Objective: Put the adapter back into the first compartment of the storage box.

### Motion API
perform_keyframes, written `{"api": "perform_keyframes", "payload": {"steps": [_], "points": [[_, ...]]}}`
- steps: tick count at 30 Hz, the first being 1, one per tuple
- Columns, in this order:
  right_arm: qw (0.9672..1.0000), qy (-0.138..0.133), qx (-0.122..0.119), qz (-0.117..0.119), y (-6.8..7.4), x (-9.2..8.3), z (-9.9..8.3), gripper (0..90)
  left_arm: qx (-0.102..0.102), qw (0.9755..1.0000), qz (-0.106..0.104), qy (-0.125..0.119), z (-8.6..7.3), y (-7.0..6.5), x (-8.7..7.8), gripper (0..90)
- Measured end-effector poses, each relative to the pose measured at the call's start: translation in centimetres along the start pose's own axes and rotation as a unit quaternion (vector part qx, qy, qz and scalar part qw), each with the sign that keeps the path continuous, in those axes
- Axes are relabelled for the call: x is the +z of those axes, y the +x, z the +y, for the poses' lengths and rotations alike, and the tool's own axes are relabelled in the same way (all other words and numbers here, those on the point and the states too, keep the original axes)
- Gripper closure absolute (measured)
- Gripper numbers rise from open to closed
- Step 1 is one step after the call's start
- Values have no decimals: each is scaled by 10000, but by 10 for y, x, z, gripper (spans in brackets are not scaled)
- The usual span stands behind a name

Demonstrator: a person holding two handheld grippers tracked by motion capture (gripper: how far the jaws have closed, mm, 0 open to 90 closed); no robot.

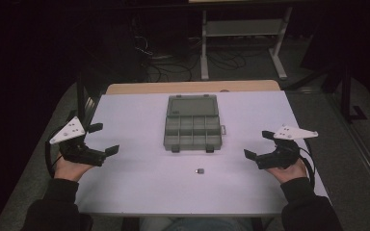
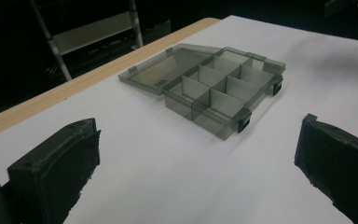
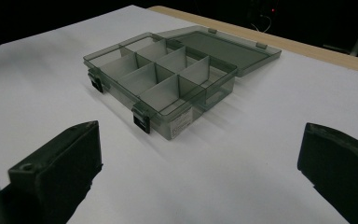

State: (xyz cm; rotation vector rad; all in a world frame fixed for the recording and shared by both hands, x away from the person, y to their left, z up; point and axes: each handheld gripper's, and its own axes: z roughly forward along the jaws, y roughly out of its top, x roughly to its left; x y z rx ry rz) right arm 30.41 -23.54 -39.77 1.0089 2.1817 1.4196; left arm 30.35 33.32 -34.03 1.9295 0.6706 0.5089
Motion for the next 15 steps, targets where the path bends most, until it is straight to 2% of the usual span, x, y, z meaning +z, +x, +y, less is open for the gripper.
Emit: {"api": "perform_keyframes", "payload": {"steps": [6,7,15], "points": [[10000,7,-7,9,0,0,0,0,186,9995,-81,224,15,-2,7,0],[10000,21,-23,13,0,1,0,0,273,9989,-130,355,20,-4,10,0],[10000,41,-37,16,1,1,0,0,492,9963,-369,605,37,-10,24,0]]}}
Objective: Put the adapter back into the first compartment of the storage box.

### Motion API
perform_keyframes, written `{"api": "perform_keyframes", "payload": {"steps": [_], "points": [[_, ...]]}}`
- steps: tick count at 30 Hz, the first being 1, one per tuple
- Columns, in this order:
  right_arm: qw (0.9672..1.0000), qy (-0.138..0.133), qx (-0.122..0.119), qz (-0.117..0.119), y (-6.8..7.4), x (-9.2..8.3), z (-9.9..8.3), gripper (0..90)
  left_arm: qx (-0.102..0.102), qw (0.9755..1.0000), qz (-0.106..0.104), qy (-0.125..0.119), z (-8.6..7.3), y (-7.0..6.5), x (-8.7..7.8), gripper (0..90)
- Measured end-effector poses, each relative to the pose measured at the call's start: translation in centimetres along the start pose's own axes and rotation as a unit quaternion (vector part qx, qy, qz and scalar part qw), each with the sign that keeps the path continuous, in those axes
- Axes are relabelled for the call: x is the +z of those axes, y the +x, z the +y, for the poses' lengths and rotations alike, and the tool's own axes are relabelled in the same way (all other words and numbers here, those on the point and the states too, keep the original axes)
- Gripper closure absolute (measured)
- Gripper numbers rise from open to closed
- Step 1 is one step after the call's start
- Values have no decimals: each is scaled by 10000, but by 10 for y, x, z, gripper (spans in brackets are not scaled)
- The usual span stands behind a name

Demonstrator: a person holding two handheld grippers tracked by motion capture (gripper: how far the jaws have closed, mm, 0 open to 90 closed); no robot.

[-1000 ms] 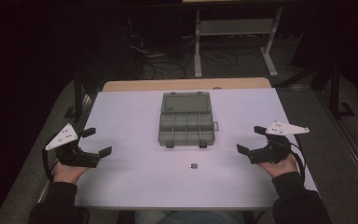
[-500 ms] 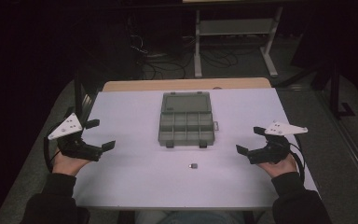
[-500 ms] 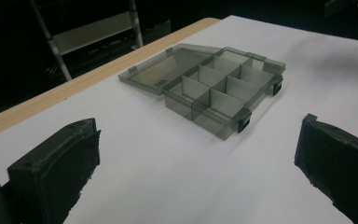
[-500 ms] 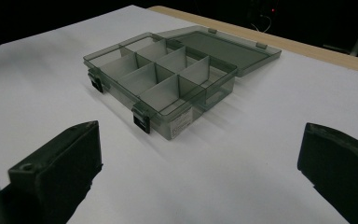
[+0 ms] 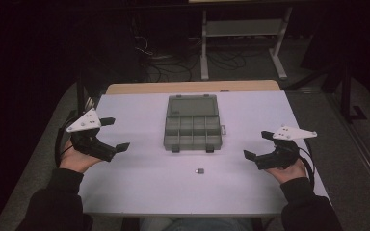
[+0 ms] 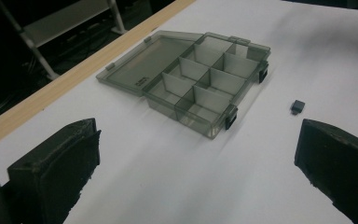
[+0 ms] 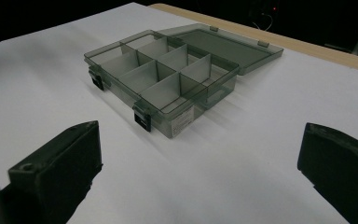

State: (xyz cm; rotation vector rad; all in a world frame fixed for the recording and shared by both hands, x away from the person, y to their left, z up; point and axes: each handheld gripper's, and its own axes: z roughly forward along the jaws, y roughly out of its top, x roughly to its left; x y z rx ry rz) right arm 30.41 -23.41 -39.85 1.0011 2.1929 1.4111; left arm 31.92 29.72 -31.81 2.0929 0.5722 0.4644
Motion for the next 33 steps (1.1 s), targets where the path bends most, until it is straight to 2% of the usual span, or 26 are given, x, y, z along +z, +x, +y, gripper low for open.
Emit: {"api": "perform_keyframes", "payload": {"steps": [3,7,13,20,33], "points": [[10000,-1,-1,8,0,0,0,0,55,10000,-48,15,4,-1,4,0],[10000,5,-12,13,0,0,0,0,296,9993,-130,169,13,-10,13,0],[10000,17,6,0,0,1,-1,0,480,9980,-276,303,22,-18,25,0],[10000,31,10,3,0,1,-1,0,568,9962,-498,429,28,-24,39,0],[9999,9,139,0,-6,1,-3,0,749,9934,-710,499,45,-35,58,0]]}}
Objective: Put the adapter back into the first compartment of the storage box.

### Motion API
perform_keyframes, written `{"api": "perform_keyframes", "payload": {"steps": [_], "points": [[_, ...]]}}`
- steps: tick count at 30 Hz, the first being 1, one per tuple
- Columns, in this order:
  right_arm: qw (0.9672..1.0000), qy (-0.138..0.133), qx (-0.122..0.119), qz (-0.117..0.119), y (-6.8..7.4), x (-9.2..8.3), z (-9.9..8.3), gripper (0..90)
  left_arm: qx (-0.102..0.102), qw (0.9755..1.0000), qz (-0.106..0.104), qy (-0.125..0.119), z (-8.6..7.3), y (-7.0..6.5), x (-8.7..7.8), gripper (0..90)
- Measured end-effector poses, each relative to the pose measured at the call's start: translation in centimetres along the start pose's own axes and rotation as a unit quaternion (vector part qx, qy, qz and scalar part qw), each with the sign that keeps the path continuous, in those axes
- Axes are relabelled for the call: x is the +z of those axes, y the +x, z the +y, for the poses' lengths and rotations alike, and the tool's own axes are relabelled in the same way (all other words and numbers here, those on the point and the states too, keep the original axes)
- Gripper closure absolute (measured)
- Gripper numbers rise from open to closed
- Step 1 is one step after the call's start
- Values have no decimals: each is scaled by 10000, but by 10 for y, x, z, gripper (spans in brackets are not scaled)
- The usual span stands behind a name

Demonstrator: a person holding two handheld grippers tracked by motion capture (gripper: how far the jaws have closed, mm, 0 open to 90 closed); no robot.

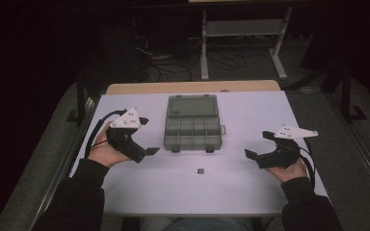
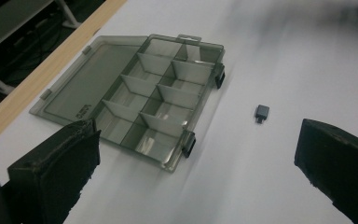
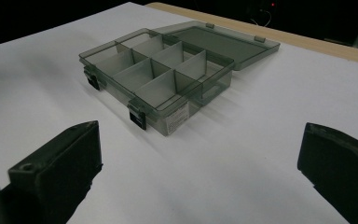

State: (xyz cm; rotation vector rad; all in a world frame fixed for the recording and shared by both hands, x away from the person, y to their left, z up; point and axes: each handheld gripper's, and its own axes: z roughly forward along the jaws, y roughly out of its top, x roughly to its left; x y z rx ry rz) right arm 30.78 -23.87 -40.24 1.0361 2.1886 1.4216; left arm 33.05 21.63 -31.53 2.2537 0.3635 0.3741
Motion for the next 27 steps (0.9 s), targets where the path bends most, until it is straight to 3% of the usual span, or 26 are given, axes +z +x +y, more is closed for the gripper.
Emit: {"api": "perform_keyframes", "payload": {"steps": [13,27], "points": [[10000,24,-22,21,1,1,0,0,231,9990,-322,206,14,-9,25,0],[10000,16,-13,64,1,1,0,0,386,9964,-668,364,22,-21,50,0]]}}
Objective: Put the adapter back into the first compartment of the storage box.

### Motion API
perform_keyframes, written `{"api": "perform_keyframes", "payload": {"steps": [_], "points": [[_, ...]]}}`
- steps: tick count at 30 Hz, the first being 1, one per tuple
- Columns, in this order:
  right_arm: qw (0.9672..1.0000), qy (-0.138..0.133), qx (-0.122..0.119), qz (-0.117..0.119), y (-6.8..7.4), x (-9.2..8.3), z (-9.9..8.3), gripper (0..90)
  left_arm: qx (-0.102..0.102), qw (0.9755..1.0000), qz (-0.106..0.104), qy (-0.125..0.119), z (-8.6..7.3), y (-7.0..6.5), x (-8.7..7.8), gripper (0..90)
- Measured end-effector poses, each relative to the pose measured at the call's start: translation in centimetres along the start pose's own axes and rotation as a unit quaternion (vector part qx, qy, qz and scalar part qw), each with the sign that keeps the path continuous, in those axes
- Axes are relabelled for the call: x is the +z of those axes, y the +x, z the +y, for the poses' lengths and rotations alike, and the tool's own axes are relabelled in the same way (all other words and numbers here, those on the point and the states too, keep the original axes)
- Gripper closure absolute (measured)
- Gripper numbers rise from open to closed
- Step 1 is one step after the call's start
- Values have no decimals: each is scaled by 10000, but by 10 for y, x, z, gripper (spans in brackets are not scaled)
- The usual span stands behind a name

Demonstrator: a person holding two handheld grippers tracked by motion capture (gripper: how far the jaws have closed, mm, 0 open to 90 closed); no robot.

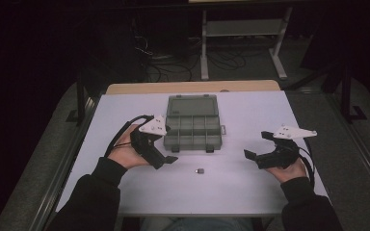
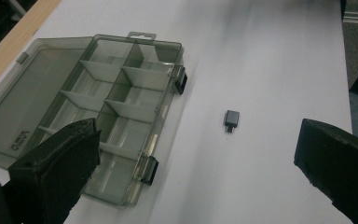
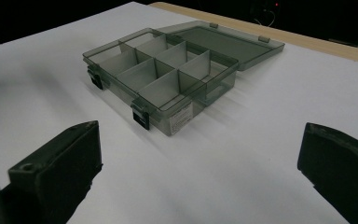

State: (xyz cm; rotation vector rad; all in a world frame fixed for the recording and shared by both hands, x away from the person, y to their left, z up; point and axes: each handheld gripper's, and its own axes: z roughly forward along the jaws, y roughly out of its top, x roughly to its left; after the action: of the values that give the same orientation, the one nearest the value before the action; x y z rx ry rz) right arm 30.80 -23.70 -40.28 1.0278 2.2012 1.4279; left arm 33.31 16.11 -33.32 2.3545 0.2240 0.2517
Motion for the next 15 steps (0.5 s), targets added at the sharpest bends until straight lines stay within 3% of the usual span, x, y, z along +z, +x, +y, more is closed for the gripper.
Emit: {"api": "perform_keyframes", "payload": {"steps": [15], "points": [[10000,23,-17,21,0,1,0,0,137,9996,-210,108,7,-4,25,0]]}}
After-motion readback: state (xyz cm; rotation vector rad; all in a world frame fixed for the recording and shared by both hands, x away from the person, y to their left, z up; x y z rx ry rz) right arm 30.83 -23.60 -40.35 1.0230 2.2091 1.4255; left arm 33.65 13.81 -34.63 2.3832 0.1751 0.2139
